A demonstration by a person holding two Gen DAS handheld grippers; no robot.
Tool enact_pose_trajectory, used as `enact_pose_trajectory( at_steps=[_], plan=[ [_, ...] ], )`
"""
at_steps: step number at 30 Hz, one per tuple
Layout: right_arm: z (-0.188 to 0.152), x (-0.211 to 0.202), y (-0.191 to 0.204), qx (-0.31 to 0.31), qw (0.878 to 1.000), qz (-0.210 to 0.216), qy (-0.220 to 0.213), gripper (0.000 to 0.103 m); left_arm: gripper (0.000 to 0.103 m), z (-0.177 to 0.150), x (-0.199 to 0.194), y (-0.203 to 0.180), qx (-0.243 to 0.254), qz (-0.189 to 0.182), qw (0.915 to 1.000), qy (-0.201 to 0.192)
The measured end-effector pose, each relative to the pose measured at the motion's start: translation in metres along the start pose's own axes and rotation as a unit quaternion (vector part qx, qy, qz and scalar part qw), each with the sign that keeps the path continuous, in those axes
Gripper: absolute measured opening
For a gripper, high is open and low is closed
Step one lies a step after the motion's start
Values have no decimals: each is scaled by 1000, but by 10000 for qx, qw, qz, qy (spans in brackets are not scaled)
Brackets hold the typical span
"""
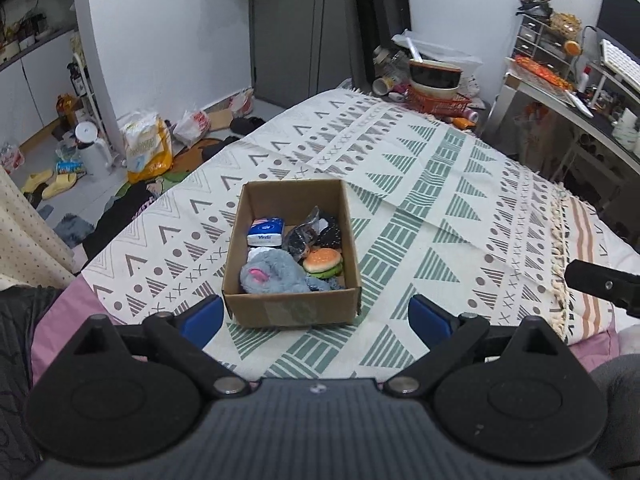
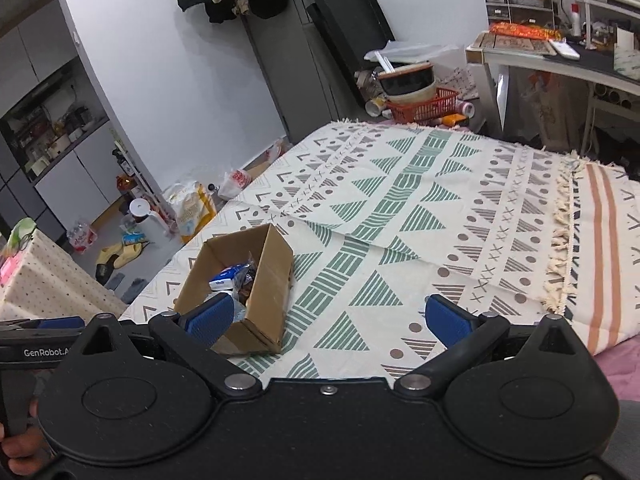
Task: Organize soft objects
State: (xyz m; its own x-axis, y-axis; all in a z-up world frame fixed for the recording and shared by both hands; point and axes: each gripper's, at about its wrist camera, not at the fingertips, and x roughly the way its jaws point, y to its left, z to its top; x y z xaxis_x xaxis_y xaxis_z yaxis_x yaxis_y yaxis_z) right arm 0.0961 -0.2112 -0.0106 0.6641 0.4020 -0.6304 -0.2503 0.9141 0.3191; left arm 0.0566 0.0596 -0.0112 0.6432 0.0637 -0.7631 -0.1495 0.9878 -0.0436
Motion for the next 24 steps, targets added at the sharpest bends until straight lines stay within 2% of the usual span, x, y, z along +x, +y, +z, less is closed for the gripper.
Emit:
enact_pose_trajectory(
  at_steps=[7, 24],
  plan=[
    [-8, -18, 4, -236, 9995, -185, -42, 103, 101, -11, -20, -1, -65, -39, 9999, -146],
    [-20, -49, 6, -344, 9985, -373, -219, 103, 101, -26, -51, -7, 31, -51, 9992, -406]
  ],
)
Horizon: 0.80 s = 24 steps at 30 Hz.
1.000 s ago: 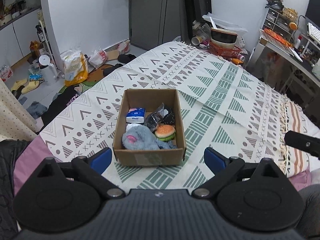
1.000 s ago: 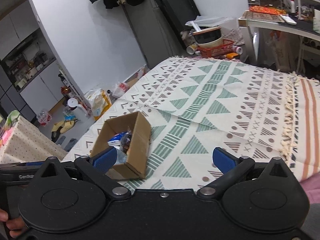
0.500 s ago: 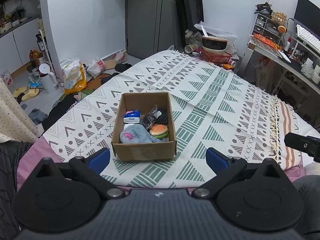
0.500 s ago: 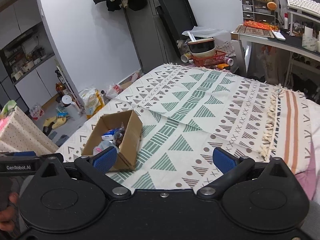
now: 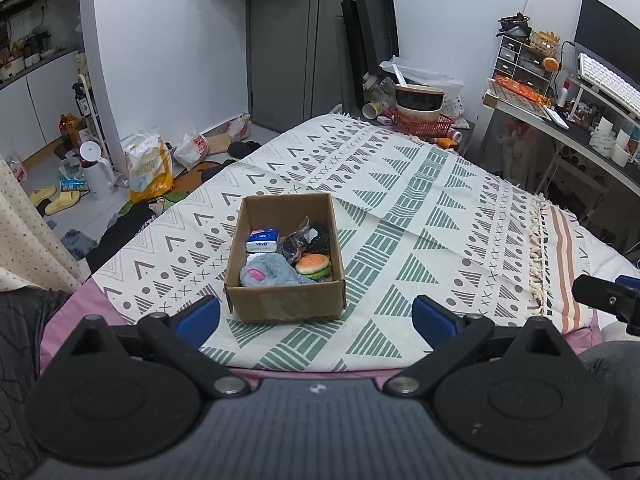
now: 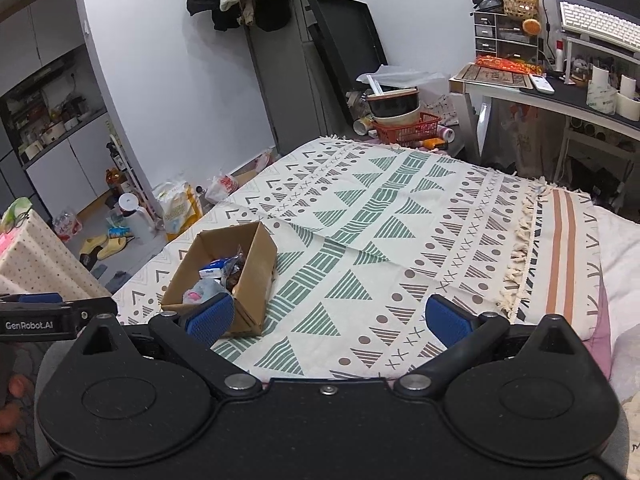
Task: Organize soft objects
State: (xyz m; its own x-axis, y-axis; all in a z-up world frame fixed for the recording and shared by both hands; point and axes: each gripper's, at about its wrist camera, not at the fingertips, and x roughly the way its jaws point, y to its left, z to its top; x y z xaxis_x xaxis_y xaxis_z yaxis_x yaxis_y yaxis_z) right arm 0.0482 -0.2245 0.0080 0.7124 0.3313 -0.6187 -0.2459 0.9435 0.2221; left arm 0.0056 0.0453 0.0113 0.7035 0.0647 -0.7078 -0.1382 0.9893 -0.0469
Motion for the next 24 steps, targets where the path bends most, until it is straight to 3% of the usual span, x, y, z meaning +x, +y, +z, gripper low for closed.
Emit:
enact_pose_trajectory(
  at_steps=[24],
  plan=[
    [-2, -7, 5, -51, 10000, -73, -15, 103, 101, -1, -13, 3, 32, 28, 10000, -68]
  ],
)
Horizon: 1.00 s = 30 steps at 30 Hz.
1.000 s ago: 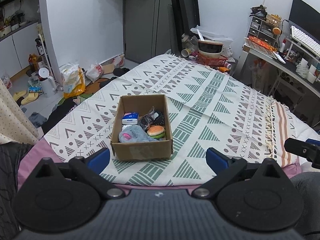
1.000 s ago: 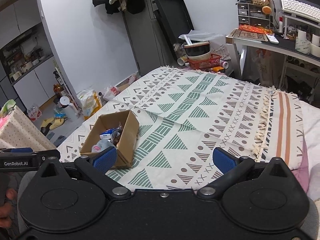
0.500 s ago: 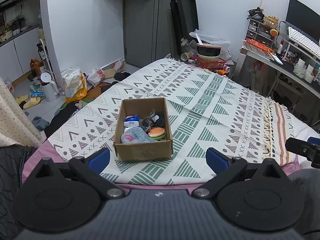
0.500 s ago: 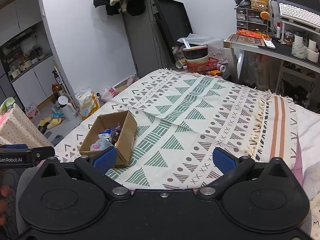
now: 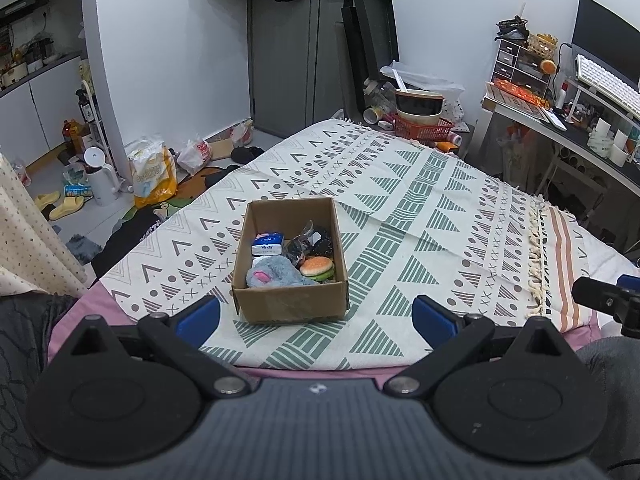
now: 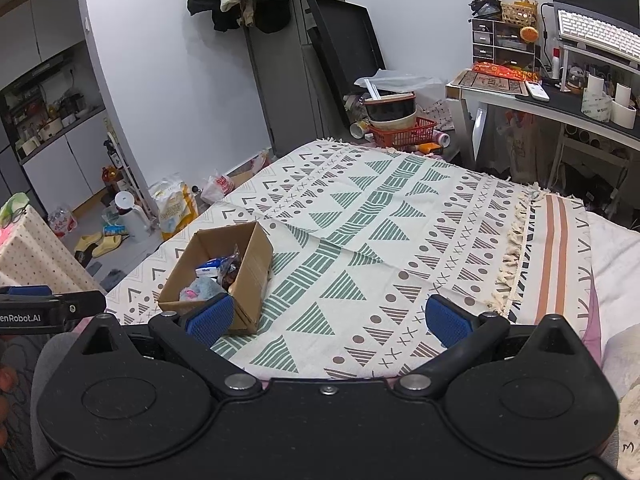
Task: Organize soft objects
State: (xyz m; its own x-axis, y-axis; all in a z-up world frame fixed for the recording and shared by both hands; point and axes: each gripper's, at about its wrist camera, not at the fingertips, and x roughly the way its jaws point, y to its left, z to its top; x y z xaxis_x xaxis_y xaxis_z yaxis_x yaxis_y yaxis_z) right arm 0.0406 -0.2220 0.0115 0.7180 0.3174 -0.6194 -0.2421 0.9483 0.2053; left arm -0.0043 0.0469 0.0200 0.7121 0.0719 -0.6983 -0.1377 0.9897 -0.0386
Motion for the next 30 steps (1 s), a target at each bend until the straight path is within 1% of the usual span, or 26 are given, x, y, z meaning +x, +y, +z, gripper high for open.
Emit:
enact_pose_trajectory(
  at_steps=[14, 18, 30],
  plan=[
    [0, 0, 0, 17, 10000, -15, 5, 103, 101, 0, -2, 3, -26, -27, 10000, -10],
    [0, 0, 0, 19, 10000, -7, 6, 103, 101, 0, -3, 4, -14, 31, 10000, -27],
    [-1, 0, 2, -2, 10000, 37, -2, 103, 101, -1, -3, 6, -16, 34, 10000, -31]
  ],
)
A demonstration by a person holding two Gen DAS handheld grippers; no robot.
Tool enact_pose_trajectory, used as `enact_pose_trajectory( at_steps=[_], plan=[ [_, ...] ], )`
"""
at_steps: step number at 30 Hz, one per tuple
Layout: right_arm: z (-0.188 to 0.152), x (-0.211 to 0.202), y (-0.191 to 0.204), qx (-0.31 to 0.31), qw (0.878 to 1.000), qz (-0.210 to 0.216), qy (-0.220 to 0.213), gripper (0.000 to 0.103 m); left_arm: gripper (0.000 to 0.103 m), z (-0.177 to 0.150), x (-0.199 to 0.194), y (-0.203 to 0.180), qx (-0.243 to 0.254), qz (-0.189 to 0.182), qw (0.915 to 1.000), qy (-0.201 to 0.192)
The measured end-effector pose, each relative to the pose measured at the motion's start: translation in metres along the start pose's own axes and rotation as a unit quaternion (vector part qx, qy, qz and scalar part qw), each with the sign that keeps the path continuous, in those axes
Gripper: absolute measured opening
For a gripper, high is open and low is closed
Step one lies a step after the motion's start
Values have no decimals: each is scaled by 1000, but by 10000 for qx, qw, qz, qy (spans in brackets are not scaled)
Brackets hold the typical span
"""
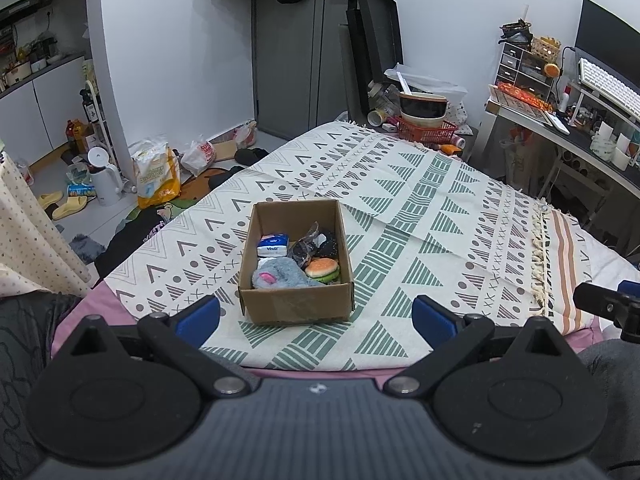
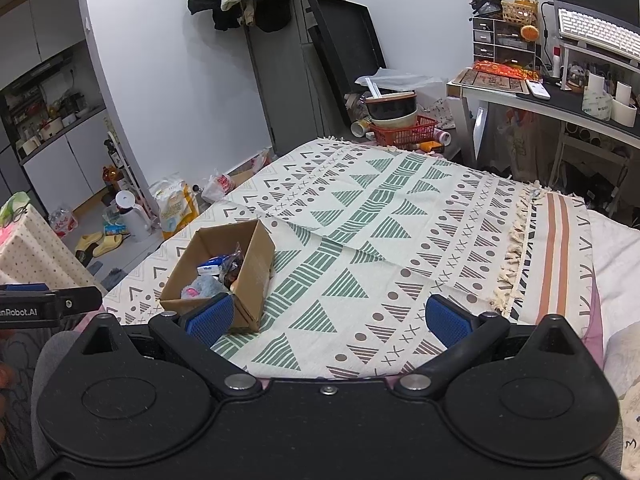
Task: Organize soft objects
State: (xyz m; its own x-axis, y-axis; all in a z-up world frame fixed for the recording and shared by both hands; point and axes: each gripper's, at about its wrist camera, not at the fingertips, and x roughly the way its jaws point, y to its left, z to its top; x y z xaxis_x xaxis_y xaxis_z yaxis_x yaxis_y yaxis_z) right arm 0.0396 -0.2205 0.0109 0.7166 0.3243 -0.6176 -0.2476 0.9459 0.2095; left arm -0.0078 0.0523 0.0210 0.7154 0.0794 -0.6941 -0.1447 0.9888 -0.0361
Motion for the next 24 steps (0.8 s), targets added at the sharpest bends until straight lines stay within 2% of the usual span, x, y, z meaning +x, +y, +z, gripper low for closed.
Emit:
enact_pose_trajectory(
  at_steps=[14, 24],
  plan=[
    [7, 7, 11, -54, 10000, 71, 3, 103, 101, 1, 8, 11, -36, 79, 9999, 62],
    [15, 26, 23, -78, 9999, 106, 86, 103, 101, 10, 20, 13, 34, -24, 10000, 85]
  ],
)
